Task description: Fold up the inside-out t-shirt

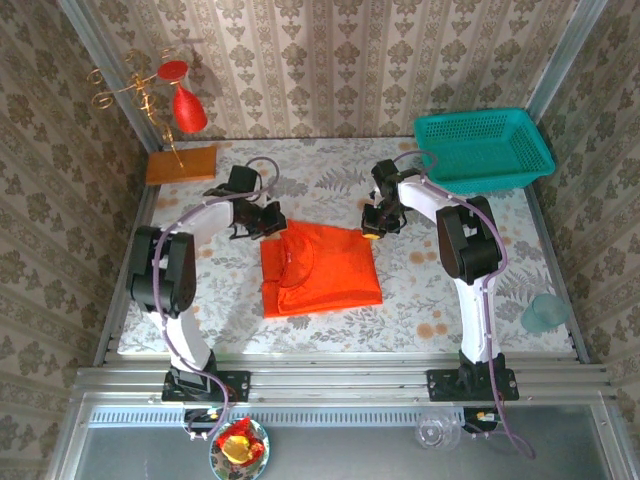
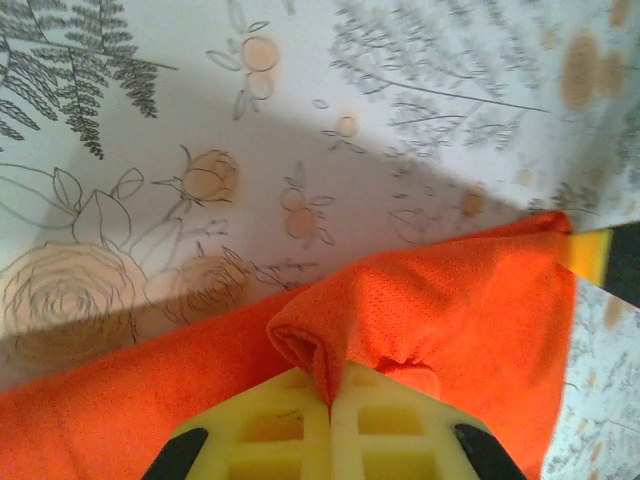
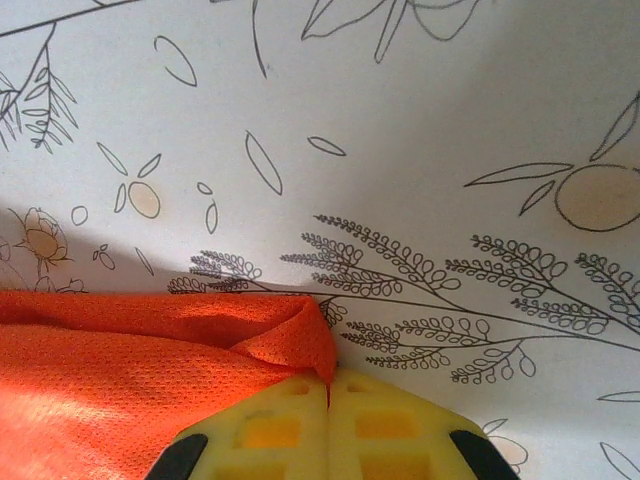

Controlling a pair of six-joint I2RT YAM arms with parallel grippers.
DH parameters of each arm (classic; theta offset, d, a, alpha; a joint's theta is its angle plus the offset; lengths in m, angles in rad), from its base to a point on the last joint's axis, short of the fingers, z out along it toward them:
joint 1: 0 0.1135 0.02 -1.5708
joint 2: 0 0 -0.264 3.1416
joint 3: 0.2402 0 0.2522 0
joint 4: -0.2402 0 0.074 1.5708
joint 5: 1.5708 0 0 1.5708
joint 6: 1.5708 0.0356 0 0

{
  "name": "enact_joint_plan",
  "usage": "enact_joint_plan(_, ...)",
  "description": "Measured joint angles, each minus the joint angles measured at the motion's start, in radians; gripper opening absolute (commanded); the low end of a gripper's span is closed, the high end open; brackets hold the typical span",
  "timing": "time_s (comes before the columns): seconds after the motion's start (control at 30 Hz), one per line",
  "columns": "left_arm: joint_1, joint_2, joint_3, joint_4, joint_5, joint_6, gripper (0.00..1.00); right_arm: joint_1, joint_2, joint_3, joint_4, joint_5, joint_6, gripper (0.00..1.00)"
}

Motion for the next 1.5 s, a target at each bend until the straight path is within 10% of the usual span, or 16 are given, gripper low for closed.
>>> enact_joint_plan(0.47,-0.003,0.024,-0.045,-0.129,-0.138,0.066,0.0,0.001,-0.003,-0.005,0.014,-0.014,-0.001,0.01)
enact_joint_plan(0.63,0.0,0.109,-0.03,-0.123,-0.156,0.095,0.0,0.004,-0.012,-0.005,0.012,-0.014,0.001,0.18)
enact_joint_plan(1.13,0.009,0.021,-0.003,-0.143,-0.226,0.137,0.41,0.125,-0.333,-0.198,0.001,-0.008,0.05,0.27)
enact_joint_plan(1.5,-0.056,-0.207,-0.055,-0.215,-0.229,0.136,0.4,0.13,-0.273,-0.286,0.071,-0.067,0.076,0.25)
